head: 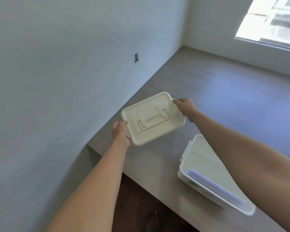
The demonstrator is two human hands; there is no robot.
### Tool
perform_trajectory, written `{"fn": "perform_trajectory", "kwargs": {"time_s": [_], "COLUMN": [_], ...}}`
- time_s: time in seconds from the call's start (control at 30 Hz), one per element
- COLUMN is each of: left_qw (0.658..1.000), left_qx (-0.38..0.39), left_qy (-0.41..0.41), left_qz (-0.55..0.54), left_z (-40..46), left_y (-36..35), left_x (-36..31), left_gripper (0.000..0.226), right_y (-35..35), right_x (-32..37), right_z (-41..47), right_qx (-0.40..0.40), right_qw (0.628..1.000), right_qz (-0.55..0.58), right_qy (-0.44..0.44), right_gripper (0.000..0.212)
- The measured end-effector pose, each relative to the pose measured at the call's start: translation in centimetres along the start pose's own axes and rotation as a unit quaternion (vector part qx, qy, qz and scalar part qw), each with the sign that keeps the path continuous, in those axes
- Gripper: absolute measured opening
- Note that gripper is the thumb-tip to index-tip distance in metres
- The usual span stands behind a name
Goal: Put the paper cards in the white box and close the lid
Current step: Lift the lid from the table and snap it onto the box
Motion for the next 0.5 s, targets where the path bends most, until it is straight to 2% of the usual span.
{"fn": "perform_trajectory", "kwargs": {"time_s": [0.1,0.23,0.4,0.5], "left_qw": [0.993,0.975,0.944,0.921], "left_qx": [0.049,0.129,0.222,0.269], "left_qy": [-0.066,-0.108,-0.106,-0.112], "left_qz": [0.085,0.148,0.219,0.259], "left_z": [-1.4,-4.2,-8.0,-11.0], "left_y": [-4.2,-10.0,-16.6,-19.1], "left_x": [-1.8,-2.3,1.0,3.9], "left_gripper": [0.062,0.059,0.051,0.050], "right_y": [6.7,14.8,21.8,24.0], "right_x": [-0.4,-3.0,-8.6,-13.1], "right_z": [-2.0,-5.7,-12.5,-16.9], "right_qx": [-0.081,-0.174,-0.310,-0.359], "right_qw": [0.995,0.981,0.944,0.923], "right_qz": [0.059,0.085,0.106,0.109], "right_qy": [-0.005,-0.009,-0.041,-0.081], "right_gripper": [0.021,0.024,0.031,0.032]}}
Point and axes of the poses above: each hand's wrist, its own z-axis towards the middle knuckle, its own y-axis out of the back of the hand, x = y × z, the point moved 7 cm from there along z, towards the middle knuckle, and after that the axes turned 1 degree about -y, right-handed, at the moved point
